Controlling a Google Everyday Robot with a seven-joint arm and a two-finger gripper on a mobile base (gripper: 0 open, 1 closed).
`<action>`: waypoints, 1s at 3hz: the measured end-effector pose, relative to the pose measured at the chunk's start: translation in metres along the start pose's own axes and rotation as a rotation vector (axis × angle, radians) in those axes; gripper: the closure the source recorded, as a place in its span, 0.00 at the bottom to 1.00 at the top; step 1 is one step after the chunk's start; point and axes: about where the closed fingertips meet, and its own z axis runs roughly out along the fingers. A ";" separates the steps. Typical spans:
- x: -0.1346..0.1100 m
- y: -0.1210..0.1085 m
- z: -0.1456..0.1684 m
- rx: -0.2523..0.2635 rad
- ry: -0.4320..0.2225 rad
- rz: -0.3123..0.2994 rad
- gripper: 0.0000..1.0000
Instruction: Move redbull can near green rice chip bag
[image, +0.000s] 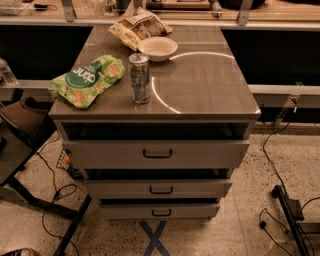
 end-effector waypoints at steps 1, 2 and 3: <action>0.038 -0.060 -0.002 0.132 0.098 0.072 0.00; 0.075 -0.109 -0.011 0.246 0.193 0.129 0.00; 0.109 -0.148 -0.029 0.355 0.270 0.203 0.00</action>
Offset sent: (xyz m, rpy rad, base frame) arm 0.0437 -0.1937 -0.0471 0.2127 0.1993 -0.4861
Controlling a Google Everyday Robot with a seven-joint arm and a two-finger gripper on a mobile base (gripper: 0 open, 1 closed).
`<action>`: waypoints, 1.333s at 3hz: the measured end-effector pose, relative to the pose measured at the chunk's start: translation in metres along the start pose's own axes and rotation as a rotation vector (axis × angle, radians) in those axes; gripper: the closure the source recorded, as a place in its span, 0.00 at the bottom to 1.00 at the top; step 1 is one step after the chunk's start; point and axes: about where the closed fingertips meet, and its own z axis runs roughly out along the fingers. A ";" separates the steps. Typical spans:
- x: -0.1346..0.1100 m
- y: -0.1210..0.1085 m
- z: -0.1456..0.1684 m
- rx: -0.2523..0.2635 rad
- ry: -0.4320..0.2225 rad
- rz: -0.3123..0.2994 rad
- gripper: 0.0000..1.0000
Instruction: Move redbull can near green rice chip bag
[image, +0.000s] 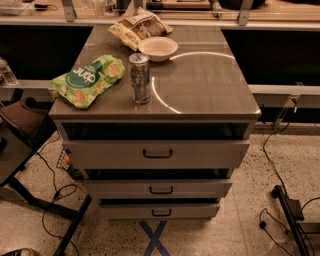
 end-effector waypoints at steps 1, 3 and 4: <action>0.000 -0.001 -0.002 -0.003 0.000 0.001 0.00; 0.016 -0.048 -0.034 -0.049 -0.004 0.030 0.00; 0.025 -0.078 -0.054 -0.095 -0.002 0.039 0.00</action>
Offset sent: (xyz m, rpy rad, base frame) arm -0.0466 -0.0759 -0.0078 0.0589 0.0273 0.0686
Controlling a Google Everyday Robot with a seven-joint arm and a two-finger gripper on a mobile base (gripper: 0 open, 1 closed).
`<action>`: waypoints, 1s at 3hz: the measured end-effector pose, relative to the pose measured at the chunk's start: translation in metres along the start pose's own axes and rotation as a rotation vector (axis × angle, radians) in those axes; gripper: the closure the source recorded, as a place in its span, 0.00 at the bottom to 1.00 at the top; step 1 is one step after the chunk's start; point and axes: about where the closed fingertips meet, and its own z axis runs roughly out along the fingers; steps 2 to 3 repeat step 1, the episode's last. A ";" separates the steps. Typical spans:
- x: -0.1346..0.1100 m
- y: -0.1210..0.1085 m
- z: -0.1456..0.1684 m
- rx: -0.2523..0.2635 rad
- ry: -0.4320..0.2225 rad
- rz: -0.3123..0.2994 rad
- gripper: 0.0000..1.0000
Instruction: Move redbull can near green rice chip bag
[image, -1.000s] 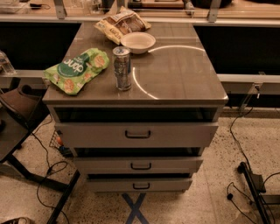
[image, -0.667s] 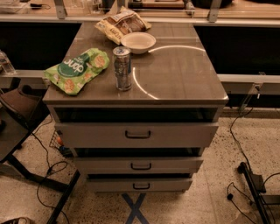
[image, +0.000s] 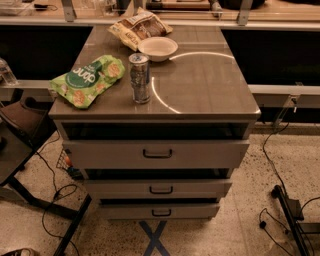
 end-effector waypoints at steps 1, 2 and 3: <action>0.005 -0.016 -0.021 -0.062 0.002 -0.029 0.00; 0.005 -0.016 -0.021 -0.062 0.002 -0.029 0.00; 0.005 -0.016 -0.021 -0.062 0.002 -0.029 0.00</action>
Offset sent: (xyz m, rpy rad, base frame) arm 0.0000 0.0000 0.0000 0.0000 0.0000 0.0000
